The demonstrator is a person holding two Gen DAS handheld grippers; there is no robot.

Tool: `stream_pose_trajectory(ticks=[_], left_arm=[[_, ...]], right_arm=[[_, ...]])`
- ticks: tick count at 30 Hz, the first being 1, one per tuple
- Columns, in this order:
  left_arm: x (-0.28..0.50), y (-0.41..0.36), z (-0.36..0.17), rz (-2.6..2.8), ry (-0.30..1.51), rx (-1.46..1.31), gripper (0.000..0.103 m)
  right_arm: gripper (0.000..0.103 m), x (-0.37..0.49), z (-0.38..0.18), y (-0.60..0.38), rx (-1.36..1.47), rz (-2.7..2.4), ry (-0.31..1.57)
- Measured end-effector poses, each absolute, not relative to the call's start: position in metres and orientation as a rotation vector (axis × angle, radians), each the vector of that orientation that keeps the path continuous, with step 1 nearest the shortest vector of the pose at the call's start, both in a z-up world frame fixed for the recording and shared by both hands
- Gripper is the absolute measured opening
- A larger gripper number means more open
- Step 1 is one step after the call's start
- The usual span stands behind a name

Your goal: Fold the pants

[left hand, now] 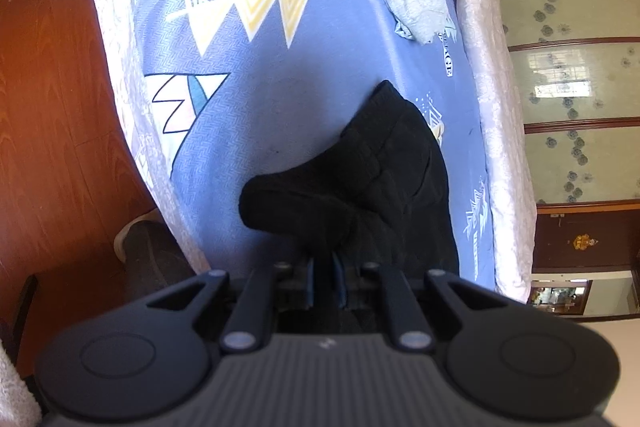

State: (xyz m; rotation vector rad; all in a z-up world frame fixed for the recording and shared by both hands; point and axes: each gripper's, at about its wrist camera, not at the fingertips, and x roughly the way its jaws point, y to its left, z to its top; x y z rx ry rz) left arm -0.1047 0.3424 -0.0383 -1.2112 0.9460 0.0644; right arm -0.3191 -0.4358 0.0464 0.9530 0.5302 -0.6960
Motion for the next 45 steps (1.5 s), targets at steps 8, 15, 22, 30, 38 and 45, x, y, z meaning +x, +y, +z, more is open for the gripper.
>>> stream_pose_trajectory(ticks=[8, 15, 22, 30, 38, 45], left_arm=[[-0.105, 0.341, -0.033, 0.069, 0.944, -1.204, 0.009], [-0.107, 0.339, -0.027, 0.071, 0.940, -1.195, 0.009], [-0.109, 0.337, -0.017, 0.031, 0.934, -1.184, 0.010], [-0.111, 0.324, -0.047, 0.016, 1.045, -1.247, 0.009], [-0.085, 0.332, -0.012, -0.048, 0.893, -1.291, 0.009], [-0.001, 0.328, 0.005, -0.035, 0.808, -1.301, 0.010]], right_arm=[[0.052, -0.235, 0.003, -0.420, 0.926, -0.625, 0.607], [0.017, -0.208, -0.003, -0.410, 0.843, -0.632, 0.716], [0.015, -0.301, 0.094, -0.429, 0.874, -0.683, 0.312], [0.015, -0.383, 0.054, -0.458, 1.009, -0.872, 0.436], [0.015, -0.316, 0.099, -0.446, 0.949, -0.746, 0.393], [0.015, -0.169, 0.116, -0.445, 0.815, -0.637, 0.416]])
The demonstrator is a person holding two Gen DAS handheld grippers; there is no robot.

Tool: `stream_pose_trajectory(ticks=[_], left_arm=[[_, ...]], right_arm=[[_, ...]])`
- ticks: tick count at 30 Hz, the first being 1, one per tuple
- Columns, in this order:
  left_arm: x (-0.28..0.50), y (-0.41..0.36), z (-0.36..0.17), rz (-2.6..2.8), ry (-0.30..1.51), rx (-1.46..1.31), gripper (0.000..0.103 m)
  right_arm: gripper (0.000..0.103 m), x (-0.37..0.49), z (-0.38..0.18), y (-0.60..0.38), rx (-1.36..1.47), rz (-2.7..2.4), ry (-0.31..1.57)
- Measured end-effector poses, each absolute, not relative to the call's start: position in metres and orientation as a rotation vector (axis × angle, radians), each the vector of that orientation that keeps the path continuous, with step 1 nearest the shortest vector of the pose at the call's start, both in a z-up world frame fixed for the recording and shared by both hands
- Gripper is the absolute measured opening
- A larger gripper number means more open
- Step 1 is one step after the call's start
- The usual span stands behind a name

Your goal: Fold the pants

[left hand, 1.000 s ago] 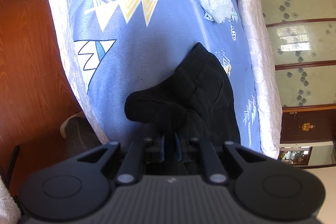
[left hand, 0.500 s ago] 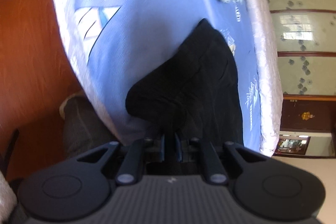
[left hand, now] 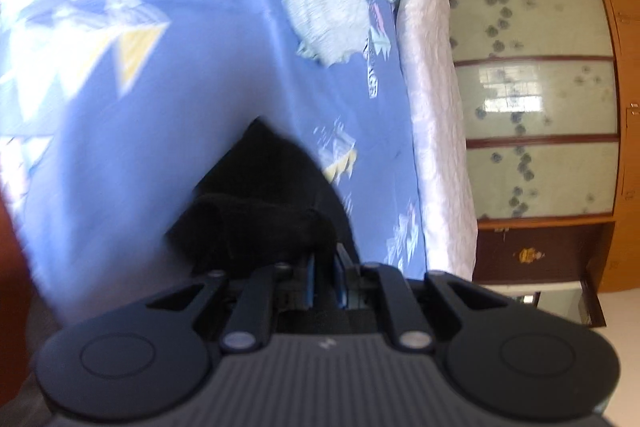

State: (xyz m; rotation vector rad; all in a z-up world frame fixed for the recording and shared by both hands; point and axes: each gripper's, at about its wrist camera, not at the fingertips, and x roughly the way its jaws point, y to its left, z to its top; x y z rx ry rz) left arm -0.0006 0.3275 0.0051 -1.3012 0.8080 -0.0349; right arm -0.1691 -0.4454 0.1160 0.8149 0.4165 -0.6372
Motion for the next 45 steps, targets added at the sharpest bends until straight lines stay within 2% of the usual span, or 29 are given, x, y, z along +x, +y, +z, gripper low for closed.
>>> stream_pose_trajectory(ticks=[7, 14, 16, 18, 19, 21, 23, 25, 29, 31, 33, 34, 37, 40, 42, 43, 44, 45], left_arm=[[0.099, 0.315, -0.014, 0.013, 0.813, -1.302, 0.010], [0.163, 0.300, -0.036, 0.070, 0.821, -1.288, 0.010], [0.172, 0.298, -0.040, 0.106, 0.828, -1.279, 0.019], [0.172, 0.303, -0.046, 0.135, 0.803, -1.295, 0.022], [0.167, 0.305, -0.045, 0.158, 0.775, -1.290, 0.029], [0.154, 0.309, -0.044, 0.171, 0.759, -1.260, 0.044], [0.138, 0.312, -0.043, 0.164, 0.763, -1.228, 0.045], [0.120, 0.314, -0.043, 0.152, 0.781, -1.196, 0.045], [0.097, 0.312, -0.036, 0.108, 0.794, -1.096, 0.045], [0.091, 0.308, -0.034, 0.095, 0.796, -1.049, 0.048], [0.089, 0.303, -0.033, 0.095, 0.814, -1.014, 0.054], [0.089, 0.300, -0.032, 0.090, 0.824, -0.999, 0.055], [0.089, 0.293, -0.030, 0.038, 0.838, -0.956, 0.055], [0.084, 0.290, -0.027, 0.008, 0.828, -0.901, 0.057], [0.082, 0.288, -0.027, 0.017, 0.834, -0.876, 0.057], [0.081, 0.288, -0.029, 0.020, 0.843, -0.873, 0.057], [0.081, 0.288, -0.031, 0.021, 0.851, -0.877, 0.057], [0.081, 0.288, -0.034, 0.018, 0.858, -0.886, 0.057]], right_arm=[[0.015, -0.029, 0.066, -0.468, 0.804, -0.656, 0.530], [0.017, 0.074, 0.011, -0.478, 0.818, -0.667, 0.617], [0.027, 0.094, -0.001, -0.474, 0.821, -0.641, 0.613], [0.039, 0.103, -0.010, -0.474, 0.840, -0.603, 0.596], [0.048, 0.104, -0.012, -0.474, 0.844, -0.596, 0.593], [0.049, 0.098, -0.011, -0.466, 0.852, -0.556, 0.581], [0.049, 0.092, -0.009, -0.453, 0.835, -0.455, 0.600], [0.049, 0.095, -0.001, -0.428, 0.754, -0.304, 0.663], [0.049, 0.110, 0.019, -0.324, 0.390, 0.083, 0.843], [0.048, 0.110, 0.020, -0.270, 0.200, 0.245, 0.889], [0.051, 0.110, 0.014, -0.230, 0.035, 0.327, 0.899], [0.056, 0.111, 0.008, -0.215, -0.039, 0.343, 0.903], [0.063, 0.119, -0.014, -0.195, -0.128, 0.396, 0.959], [0.064, 0.121, -0.033, -0.181, -0.191, 0.419, 1.004], [0.061, 0.118, -0.039, -0.178, -0.146, 0.417, 1.000], [0.046, 0.119, -0.037, -0.180, -0.119, 0.438, 1.008], [0.016, 0.118, -0.033, -0.179, -0.117, 0.443, 1.007], [0.008, 0.117, -0.028, -0.177, -0.135, 0.434, 1.004]])
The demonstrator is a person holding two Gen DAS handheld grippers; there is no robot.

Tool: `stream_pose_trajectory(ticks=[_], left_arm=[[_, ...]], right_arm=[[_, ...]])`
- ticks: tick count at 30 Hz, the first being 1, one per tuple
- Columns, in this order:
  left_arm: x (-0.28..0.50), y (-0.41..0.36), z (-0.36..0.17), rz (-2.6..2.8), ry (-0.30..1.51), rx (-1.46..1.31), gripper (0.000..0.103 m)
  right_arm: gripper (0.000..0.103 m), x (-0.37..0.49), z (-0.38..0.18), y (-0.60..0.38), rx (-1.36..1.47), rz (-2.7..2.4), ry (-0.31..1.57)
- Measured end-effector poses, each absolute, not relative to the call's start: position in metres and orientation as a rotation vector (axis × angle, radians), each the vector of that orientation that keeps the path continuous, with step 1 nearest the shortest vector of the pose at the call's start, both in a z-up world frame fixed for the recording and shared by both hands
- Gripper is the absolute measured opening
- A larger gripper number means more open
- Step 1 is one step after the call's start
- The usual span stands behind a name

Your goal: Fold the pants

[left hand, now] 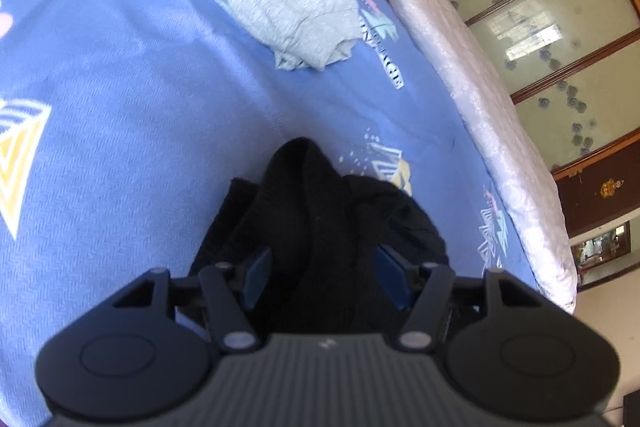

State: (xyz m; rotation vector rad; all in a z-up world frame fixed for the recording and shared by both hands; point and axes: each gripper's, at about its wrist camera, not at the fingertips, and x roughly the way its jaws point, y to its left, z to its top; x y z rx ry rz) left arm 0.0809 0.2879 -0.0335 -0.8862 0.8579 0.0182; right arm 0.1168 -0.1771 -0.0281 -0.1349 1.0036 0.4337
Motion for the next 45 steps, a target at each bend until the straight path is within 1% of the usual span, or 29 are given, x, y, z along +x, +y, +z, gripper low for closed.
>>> stream_pose_trajectory(ticks=[3, 8, 10, 12, 14, 15, 16, 18, 19, 20, 21, 22, 25, 27, 29, 30, 31, 32, 33, 34, 35, 37, 42, 45], left_arm=[[0.079, 0.289, -0.039, 0.010, 0.865, -0.900, 0.057], [0.078, 0.287, -0.037, 0.005, 0.839, -0.907, 0.057], [0.077, 0.288, -0.035, 0.008, 0.825, -0.902, 0.057], [0.076, 0.288, -0.034, 0.017, 0.823, -0.887, 0.057], [0.074, 0.291, -0.032, 0.019, 0.821, -0.885, 0.057], [0.072, 0.293, -0.030, 0.013, 0.815, -0.885, 0.057], [0.070, 0.295, -0.027, 0.006, 0.804, -0.876, 0.057], [0.067, 0.299, -0.023, 0.012, 0.787, -0.836, 0.057], [0.066, 0.301, -0.021, 0.021, 0.784, -0.821, 0.057], [0.067, 0.302, -0.021, 0.020, 0.782, -0.815, 0.057], [0.068, 0.303, -0.022, 0.011, 0.784, -0.817, 0.057], [0.069, 0.303, -0.023, -0.002, 0.788, -0.825, 0.057], [0.074, 0.297, -0.029, -0.033, 0.809, -0.838, 0.059], [0.077, 0.288, -0.032, -0.068, 0.822, -0.821, 0.059], [0.080, 0.274, -0.033, -0.098, 0.848, -0.766, 0.054], [0.082, 0.267, -0.033, -0.106, 0.870, -0.716, 0.048], [0.083, 0.261, -0.034, -0.101, 0.885, -0.666, 0.037], [0.083, 0.257, -0.035, -0.090, 0.894, -0.621, 0.034], [0.082, 0.256, -0.036, -0.086, 0.894, -0.600, 0.025], [0.079, 0.259, -0.036, -0.098, 0.890, -0.609, 0.009], [0.077, 0.263, -0.036, -0.123, 0.888, -0.642, 0.007], [0.070, 0.276, -0.031, -0.138, 0.879, -0.696, 0.006], [0.058, 0.309, -0.002, -0.115, 0.830, -0.676, 0.006], [0.073, 0.308, -0.022, -0.066, 0.928, -0.586, 0.007]], right_arm=[[0.007, 0.110, -0.013, -0.174, -0.164, 0.428, 0.965], [0.007, 0.129, 0.029, -0.181, -0.116, 0.335, 0.792], [0.007, 0.146, 0.030, -0.179, -0.100, 0.288, 0.764], [0.009, 0.165, 0.012, -0.174, -0.114, 0.227, 0.784], [0.021, 0.180, -0.020, -0.168, -0.190, 0.128, 0.881], [0.024, 0.183, -0.031, -0.166, -0.211, 0.091, 0.934], [0.024, 0.183, -0.034, -0.168, -0.195, 0.072, 0.952], [0.025, 0.171, -0.019, -0.173, -0.114, 0.072, 0.910], [0.030, 0.162, -0.007, -0.174, -0.072, 0.080, 0.875], [0.038, 0.154, 0.004, -0.175, -0.035, 0.092, 0.844], [0.041, 0.141, 0.013, -0.176, 0.003, 0.105, 0.817], [0.044, 0.129, 0.020, -0.177, 0.039, 0.122, 0.799], [0.044, 0.096, 0.028, -0.178, 0.129, 0.159, 0.787], [0.044, 0.065, 0.022, -0.175, 0.171, 0.151, 0.799], [0.044, 0.046, 0.020, -0.174, 0.175, 0.119, 0.803], [0.044, 0.031, 0.020, -0.170, 0.174, 0.098, 0.802], [0.044, 0.023, 0.020, -0.171, 0.178, 0.084, 0.803], [0.044, 0.017, 0.021, -0.173, 0.184, 0.074, 0.803], [0.044, 0.013, 0.021, -0.176, 0.192, 0.061, 0.801], [0.044, 0.012, 0.022, -0.180, 0.204, 0.045, 0.797], [0.044, 0.004, 0.021, -0.182, 0.219, 0.027, 0.791], [0.044, 0.001, 0.022, -0.185, 0.237, 0.004, 0.779], [0.044, -0.005, 0.022, -0.189, 0.242, -0.041, 0.745], [0.044, -0.012, 0.010, -0.195, 0.307, -0.067, 0.772]])
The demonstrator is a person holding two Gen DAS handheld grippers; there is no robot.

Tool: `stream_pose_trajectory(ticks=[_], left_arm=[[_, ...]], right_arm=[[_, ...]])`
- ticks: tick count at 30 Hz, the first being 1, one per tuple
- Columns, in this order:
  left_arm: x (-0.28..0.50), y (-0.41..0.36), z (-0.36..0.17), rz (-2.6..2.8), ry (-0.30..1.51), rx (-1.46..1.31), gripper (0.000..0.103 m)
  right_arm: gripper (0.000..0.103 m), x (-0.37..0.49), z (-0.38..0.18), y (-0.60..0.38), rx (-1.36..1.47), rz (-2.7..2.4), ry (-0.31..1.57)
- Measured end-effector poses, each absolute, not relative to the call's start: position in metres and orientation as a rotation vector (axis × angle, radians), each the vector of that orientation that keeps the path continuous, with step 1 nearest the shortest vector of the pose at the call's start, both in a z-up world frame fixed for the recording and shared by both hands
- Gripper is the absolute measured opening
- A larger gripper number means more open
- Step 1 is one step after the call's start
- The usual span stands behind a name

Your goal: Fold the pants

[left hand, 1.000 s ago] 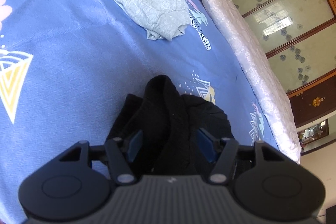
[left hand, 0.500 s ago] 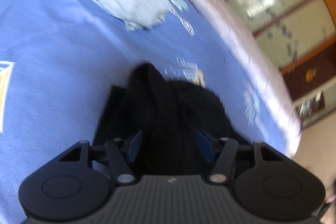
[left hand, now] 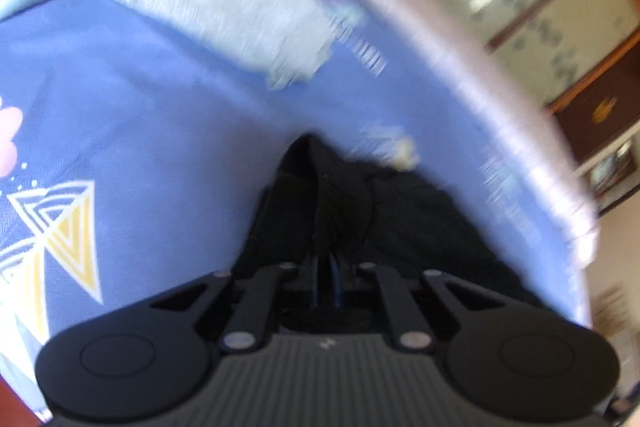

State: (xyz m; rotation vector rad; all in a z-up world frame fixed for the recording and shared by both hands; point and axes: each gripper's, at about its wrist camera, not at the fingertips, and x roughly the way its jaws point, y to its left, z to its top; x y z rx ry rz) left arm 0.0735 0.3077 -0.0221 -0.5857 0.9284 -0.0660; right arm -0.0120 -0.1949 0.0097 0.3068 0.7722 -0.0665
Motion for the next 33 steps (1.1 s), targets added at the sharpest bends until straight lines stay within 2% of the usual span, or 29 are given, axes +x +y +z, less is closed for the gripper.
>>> stream_pose_trajectory(ticks=[2, 5, 7, 10, 14, 20, 21, 22, 26, 27, 28, 29, 30, 33], left_arm=[[0.078, 0.305, -0.042, -0.037, 0.959, -0.590, 0.013], [0.069, 0.308, -0.031, -0.012, 0.921, -0.647, 0.019], [0.054, 0.311, -0.021, 0.040, 0.893, -0.662, 0.037], [0.028, 0.319, -0.006, 0.048, 0.832, -0.722, 0.046], [0.011, 0.312, -0.007, -0.022, 0.848, -0.835, 0.057], [0.032, 0.276, -0.037, -0.089, 0.941, -0.923, 0.067], [0.038, 0.275, -0.040, -0.077, 0.930, -0.919, 0.075], [0.041, 0.273, -0.044, -0.055, 0.918, -0.914, 0.079], [0.059, 0.277, -0.064, 0.003, 0.882, -1.015, 0.074], [0.064, 0.279, -0.067, 0.022, 0.883, -1.030, 0.056], [0.068, 0.281, -0.071, 0.054, 0.899, -1.040, 0.030], [0.073, 0.284, -0.075, 0.062, 0.921, -1.064, 0.026], [0.073, 0.287, -0.081, 0.063, 0.929, -1.118, 0.023], [0.075, 0.292, -0.073, 0.058, 0.943, -1.162, 0.018]], right_arm=[[0.044, -0.012, -0.001, -0.206, 0.376, -0.092, 0.810], [0.044, -0.024, -0.004, -0.235, 0.485, -0.142, 0.810], [0.046, -0.037, -0.001, -0.265, 0.570, -0.200, 0.767], [0.055, -0.059, 0.002, -0.325, 0.733, -0.338, 0.671], [0.063, -0.071, -0.010, -0.395, 0.903, -0.457, 0.580], [0.063, -0.037, -0.044, -0.442, 1.014, -0.445, 0.569], [0.063, -0.029, -0.050, -0.445, 1.019, -0.438, 0.570], [0.063, -0.020, -0.055, -0.448, 1.029, -0.430, 0.575], [0.064, 0.004, -0.061, -0.450, 1.005, -0.436, 0.552], [0.063, 0.007, -0.060, -0.448, 0.983, -0.440, 0.554], [0.054, 0.010, -0.059, -0.447, 0.968, -0.450, 0.562], [0.029, 0.012, -0.060, -0.446, 0.959, -0.480, 0.585], [0.020, 0.010, -0.060, -0.447, 0.969, -0.517, 0.600], [0.015, -0.005, -0.048, -0.451, 1.039, -0.530, 0.557]])
